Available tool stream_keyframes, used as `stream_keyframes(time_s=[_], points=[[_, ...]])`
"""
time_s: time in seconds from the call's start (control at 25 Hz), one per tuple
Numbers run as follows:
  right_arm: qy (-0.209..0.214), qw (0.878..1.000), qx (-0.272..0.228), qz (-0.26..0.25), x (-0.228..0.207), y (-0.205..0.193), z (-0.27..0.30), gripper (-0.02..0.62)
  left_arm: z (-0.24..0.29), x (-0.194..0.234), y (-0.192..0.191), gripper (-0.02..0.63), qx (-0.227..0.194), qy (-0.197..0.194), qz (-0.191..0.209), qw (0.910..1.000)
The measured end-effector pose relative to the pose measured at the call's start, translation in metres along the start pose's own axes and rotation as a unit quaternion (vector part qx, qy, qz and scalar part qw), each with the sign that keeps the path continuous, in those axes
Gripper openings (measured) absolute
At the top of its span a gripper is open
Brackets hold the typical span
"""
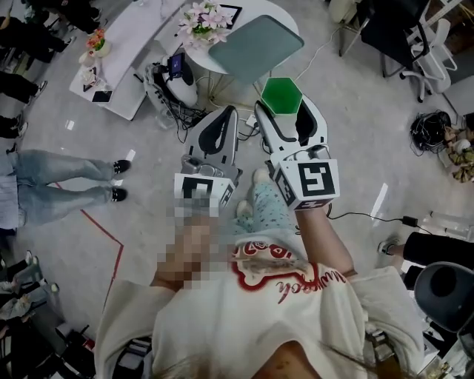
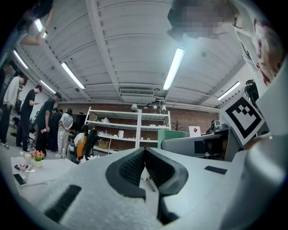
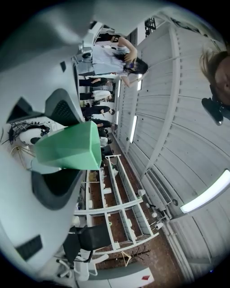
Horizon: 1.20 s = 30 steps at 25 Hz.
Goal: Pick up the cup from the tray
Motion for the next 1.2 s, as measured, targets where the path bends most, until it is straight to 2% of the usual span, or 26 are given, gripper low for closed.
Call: stream_keyframes(time_s=[0.24,0.44,0.6,0.96,1.2], points=[[0.005,1.000,-0.003,-0.012,0.009,0.007,-0.023,0.281,-0.022,-0.018,0.010,0.012,-0.008,0.005,0.003,0.9999],[0.007,1.000,-0.006,-0.017,0.005,0.010,-0.029,0.281,-0.022,-0.028,0.017,0.012,-0.017,0.006,0.009,0.9998],[0.006,1.000,-0.011,-0.002,0.000,0.012,-0.033,0.281,-0.022,-0.037,0.018,0.012,-0.019,0.005,0.010,0.9998],[-0.009,1.000,-0.004,-0.019,-0.006,0.022,-0.041,0.281,-0.018,-0.049,0.020,0.012,-0.022,-0.002,0.014,0.9997],[0.007,1.000,-0.012,-0.027,-0.002,0.016,-0.043,0.281,-0.022,-0.050,0.020,0.012,-0.020,0.002,0.011,0.9997]])
Point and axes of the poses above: the fingertips, and each gripper's own axes: z forward along the fingers, x to its left, y out of its top, the point moved 10 cm from there along -z, backward along the fingers, and after that the axes turned 7 degrees about -z, right-handed, at the moved point
